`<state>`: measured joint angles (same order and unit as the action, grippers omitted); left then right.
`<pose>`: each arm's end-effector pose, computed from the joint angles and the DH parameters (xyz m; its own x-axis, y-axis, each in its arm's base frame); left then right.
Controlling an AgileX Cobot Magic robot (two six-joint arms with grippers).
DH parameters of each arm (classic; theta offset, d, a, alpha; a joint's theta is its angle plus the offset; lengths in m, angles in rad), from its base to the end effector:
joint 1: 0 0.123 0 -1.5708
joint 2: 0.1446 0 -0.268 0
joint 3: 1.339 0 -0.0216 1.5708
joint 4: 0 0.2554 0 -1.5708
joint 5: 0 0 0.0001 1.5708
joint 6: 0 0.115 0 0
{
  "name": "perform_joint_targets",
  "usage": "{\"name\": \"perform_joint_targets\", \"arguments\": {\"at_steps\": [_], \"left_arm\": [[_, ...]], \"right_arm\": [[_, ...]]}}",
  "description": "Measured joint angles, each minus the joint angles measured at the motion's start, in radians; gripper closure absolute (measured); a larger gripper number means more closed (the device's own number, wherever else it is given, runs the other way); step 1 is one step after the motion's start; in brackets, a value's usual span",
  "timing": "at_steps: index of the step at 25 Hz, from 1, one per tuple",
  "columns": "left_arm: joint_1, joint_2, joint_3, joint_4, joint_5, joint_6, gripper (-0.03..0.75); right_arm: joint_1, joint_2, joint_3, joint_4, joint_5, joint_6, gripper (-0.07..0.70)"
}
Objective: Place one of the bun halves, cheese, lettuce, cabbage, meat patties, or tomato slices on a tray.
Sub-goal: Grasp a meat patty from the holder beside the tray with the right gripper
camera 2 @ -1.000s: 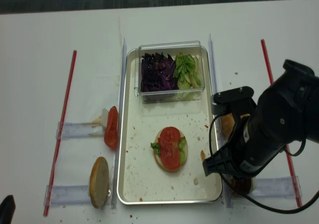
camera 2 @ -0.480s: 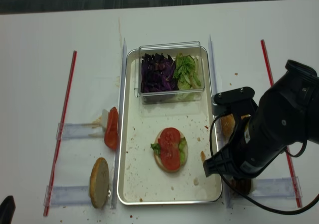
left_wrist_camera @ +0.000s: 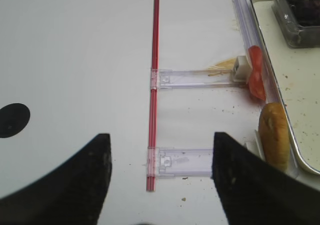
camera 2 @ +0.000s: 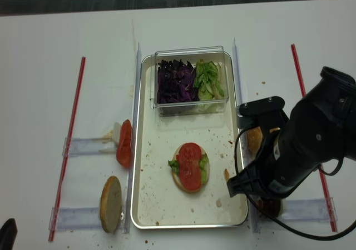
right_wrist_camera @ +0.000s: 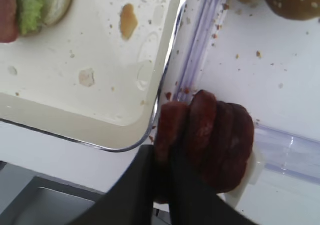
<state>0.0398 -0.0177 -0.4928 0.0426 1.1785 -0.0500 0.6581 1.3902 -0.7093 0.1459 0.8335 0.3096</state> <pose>0.0290 0.0057 0.2554 -0.5452 -0.0554 -0.8365 -0.0911 0.9958 -0.0066 0.1752 0.1511 0.1528 -0.9645 -0.2469 -0.0939 -0.2592 0.9530 0.1566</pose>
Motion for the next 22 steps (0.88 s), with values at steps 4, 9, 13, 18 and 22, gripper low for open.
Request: {"name": "perform_joint_targets", "arguments": {"at_steps": [4,9,13,18,22], "left_arm": [[0.0,0.0,0.0,0.0,0.0,0.0,0.278],[0.0,0.0,0.0,0.0,0.0,0.0,0.278],[0.0,0.0,0.0,0.0,0.0,0.0,0.278],[0.0,0.0,0.0,0.0,0.0,0.0,0.278],[0.0,0.0,0.0,0.0,0.0,0.0,0.278]], "right_arm": [[0.0,-0.008,0.0,0.0,0.0,0.0,0.524],[0.0,-0.009,0.0,0.0,0.0,0.0,0.524],[0.0,-0.026,0.0,0.002,-0.002,0.0,0.524],[0.0,-0.034,0.0,0.002,-0.002,0.0,0.525],[0.0,-0.034,0.0,0.002,-0.002,0.0,0.525]]}}
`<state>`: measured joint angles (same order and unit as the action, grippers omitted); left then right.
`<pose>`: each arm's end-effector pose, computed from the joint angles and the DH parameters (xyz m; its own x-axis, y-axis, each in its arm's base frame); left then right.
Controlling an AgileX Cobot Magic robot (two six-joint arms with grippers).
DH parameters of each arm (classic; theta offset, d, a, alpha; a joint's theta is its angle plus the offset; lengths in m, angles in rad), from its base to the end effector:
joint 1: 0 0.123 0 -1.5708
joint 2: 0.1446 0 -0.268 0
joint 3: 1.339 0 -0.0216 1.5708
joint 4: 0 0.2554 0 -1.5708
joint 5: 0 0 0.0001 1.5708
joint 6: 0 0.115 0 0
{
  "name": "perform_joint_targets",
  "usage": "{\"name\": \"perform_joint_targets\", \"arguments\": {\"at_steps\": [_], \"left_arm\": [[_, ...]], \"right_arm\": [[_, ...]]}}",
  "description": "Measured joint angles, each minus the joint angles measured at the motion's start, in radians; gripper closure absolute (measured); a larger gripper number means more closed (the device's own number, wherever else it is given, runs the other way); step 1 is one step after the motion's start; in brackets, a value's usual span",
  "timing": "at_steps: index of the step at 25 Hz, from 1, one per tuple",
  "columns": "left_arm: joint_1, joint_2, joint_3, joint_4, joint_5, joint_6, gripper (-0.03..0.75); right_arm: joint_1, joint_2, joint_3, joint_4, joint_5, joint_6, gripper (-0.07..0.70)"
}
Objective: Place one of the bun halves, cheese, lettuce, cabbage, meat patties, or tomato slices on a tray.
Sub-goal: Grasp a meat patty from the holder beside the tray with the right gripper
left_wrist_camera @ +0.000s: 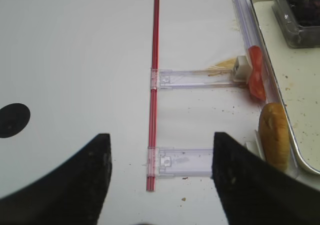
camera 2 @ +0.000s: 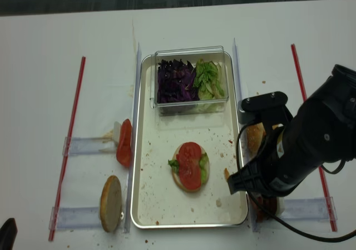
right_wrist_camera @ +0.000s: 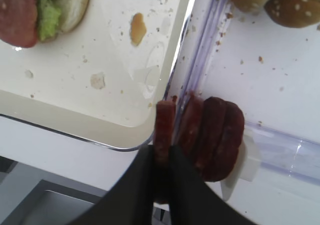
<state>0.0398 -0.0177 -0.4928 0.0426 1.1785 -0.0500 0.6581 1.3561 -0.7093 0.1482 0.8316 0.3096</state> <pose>0.0290 0.0057 0.2554 -0.5452 -0.0554 -0.8365 -0.0911 0.9958 -0.0066 0.1743 0.1507 0.1607 -0.9618 -0.2429 -0.1261 -0.2623 0.9496 0.1717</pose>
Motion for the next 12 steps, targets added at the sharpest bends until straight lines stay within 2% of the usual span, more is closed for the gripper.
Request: {"name": "perform_joint_targets", "arguments": {"at_steps": [12], "left_arm": [[0.0,0.0,0.0,0.0,0.0,0.0,0.278]], "right_arm": [[0.0,-0.017,-0.025,0.0,0.0,-0.003,0.525]]}}
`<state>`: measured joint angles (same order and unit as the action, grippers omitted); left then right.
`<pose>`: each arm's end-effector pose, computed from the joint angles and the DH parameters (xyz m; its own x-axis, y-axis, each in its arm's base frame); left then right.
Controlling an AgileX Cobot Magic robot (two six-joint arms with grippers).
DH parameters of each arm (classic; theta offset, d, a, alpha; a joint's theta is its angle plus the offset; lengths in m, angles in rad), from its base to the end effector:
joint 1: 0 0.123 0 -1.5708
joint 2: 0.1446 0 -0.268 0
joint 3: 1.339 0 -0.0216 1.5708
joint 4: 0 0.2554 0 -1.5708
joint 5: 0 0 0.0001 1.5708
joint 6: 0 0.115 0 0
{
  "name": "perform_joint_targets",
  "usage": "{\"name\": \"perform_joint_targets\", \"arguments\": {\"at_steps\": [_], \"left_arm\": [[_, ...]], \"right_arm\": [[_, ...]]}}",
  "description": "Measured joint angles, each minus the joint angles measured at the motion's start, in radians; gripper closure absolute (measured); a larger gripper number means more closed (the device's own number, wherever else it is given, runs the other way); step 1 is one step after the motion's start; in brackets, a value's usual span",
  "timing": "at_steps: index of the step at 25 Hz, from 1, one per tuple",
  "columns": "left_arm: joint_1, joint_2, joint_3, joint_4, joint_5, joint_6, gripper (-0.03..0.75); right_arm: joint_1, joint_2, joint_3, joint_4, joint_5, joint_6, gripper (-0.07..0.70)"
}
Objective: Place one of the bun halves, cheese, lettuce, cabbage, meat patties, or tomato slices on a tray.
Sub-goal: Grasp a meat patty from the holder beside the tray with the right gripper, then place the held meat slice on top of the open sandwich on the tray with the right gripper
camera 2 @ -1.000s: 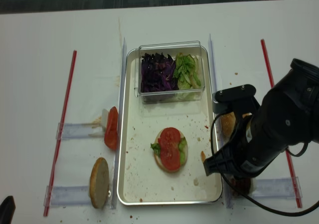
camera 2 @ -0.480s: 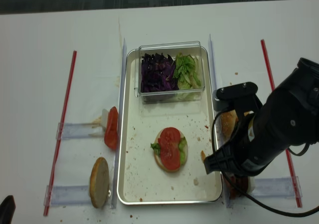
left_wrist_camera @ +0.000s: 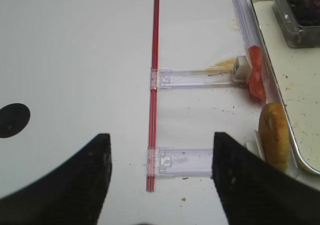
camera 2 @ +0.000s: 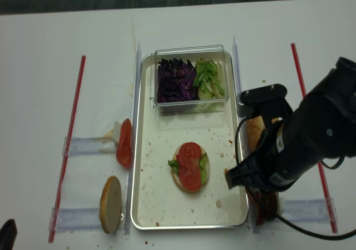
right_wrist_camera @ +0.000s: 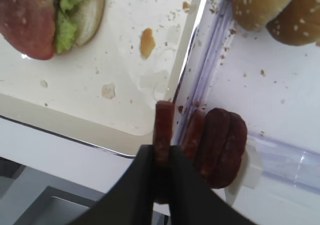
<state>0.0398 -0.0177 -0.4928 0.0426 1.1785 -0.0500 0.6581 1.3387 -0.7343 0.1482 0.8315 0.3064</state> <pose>0.0290 0.0057 0.2554 -0.5452 -0.0554 -0.8365 -0.0911 0.9958 -0.0066 0.1782 0.1536 0.1711 -0.9561 -0.2421 -0.1652 -0.2714 0.9441 0.1869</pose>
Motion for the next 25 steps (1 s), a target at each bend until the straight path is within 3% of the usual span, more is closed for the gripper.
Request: {"name": "perform_joint_targets", "arguments": {"at_steps": [8,15,20,25], "left_arm": [[0.0,0.0,0.0,0.0,0.0,0.0,0.278],[0.0,0.0,0.0,0.0,0.0,0.0,0.278],[0.0,0.0,0.0,0.0,0.0,0.0,0.278],[0.0,0.0,0.0,0.0,0.0,0.0,0.278]], "right_arm": [[0.0,-0.023,-0.015,0.0,-0.011,-0.004,0.525],[0.0,-0.023,-0.015,0.078,-0.145,-0.033,0.525],[0.0,-0.023,-0.015,0.366,-0.248,-0.26,0.525],[0.0,-0.017,-0.015,0.692,-0.293,-0.536,0.525]]}}
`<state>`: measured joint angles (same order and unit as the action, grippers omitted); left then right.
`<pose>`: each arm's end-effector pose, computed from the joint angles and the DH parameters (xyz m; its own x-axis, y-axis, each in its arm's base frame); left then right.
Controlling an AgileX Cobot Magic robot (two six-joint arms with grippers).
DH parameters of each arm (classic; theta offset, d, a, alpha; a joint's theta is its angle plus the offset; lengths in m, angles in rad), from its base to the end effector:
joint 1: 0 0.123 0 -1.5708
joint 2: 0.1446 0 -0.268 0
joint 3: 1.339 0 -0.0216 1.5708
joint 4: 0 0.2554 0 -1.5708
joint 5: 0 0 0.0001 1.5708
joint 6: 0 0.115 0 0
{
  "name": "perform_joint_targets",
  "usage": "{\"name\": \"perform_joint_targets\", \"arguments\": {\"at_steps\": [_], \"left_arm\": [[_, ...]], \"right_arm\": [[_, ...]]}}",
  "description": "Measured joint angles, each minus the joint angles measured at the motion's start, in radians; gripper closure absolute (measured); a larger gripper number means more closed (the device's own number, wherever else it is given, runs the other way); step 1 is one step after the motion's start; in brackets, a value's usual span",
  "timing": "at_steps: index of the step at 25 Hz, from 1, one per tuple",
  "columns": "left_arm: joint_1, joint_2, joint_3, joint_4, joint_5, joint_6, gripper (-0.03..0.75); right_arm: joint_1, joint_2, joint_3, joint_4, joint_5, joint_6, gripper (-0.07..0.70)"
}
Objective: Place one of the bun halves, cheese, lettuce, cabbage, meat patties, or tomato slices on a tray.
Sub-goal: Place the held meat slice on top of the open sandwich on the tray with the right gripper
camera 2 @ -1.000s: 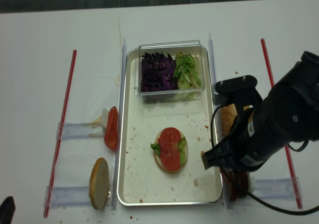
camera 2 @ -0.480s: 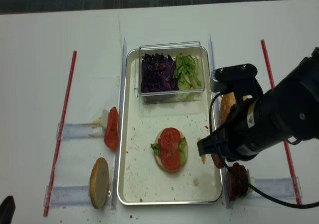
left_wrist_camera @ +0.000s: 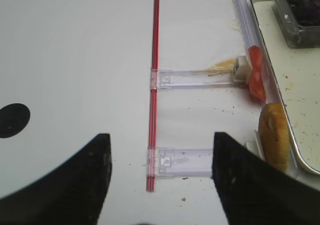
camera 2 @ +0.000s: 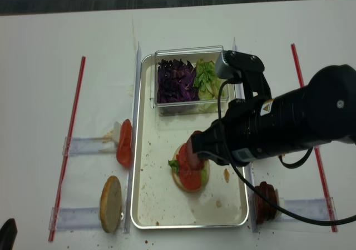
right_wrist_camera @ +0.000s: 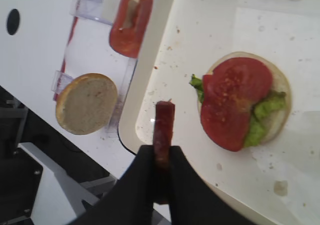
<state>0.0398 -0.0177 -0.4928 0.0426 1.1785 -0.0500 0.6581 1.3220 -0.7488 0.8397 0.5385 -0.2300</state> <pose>0.0290 0.0057 0.2554 -0.5452 -0.0554 -0.8365 -0.0911 0.9958 -0.0066 0.1922 0.2041 0.2084 -0.9058 -0.1061 -0.4103 -0.3489 0.7361 0.5800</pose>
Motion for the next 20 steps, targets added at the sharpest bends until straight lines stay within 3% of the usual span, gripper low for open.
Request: {"name": "perform_joint_targets", "arguments": {"at_steps": [6,12,14,20], "left_arm": [[0.0,0.0,0.0,0.0,0.0,0.0,0.278],[0.0,0.0,0.0,0.0,0.0,0.0,0.278],[0.0,0.0,0.0,0.0,0.0,0.0,0.278],[0.0,0.0,0.0,0.0,0.0,0.0,0.278]], "right_arm": [[-0.066,0.048,0.006,0.118,0.012,-0.112,0.525],[-0.151,0.104,0.07,0.499,0.097,-0.475,0.525],[-0.16,0.136,0.086,0.571,0.118,-0.554,0.525],[-0.161,0.25,0.091,0.65,0.138,-0.641,0.525]]}}
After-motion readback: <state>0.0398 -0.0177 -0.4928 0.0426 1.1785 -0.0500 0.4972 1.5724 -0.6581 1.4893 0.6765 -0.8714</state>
